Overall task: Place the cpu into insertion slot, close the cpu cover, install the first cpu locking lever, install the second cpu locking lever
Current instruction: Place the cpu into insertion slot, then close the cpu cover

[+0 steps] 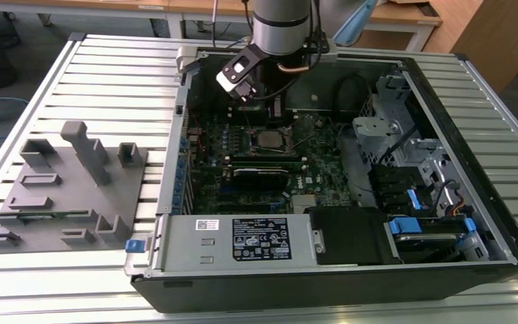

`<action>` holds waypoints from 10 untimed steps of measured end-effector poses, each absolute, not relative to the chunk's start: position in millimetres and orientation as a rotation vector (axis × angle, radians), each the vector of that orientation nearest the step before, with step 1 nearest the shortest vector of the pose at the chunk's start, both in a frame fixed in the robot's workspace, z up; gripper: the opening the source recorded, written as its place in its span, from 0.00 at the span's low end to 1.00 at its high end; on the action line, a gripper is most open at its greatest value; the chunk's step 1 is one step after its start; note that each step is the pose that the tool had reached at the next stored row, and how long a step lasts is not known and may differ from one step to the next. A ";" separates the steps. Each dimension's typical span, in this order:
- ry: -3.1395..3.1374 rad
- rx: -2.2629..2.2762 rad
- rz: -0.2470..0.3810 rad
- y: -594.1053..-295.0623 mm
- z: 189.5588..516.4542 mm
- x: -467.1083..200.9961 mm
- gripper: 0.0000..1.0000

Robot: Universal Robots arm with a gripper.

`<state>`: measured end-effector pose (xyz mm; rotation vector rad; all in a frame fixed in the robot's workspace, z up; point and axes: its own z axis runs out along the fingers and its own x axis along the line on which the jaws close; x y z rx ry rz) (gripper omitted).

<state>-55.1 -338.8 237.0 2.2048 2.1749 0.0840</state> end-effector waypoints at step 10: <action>2.175 2.205 0.084 -338.8 240.6 -55.1 0.11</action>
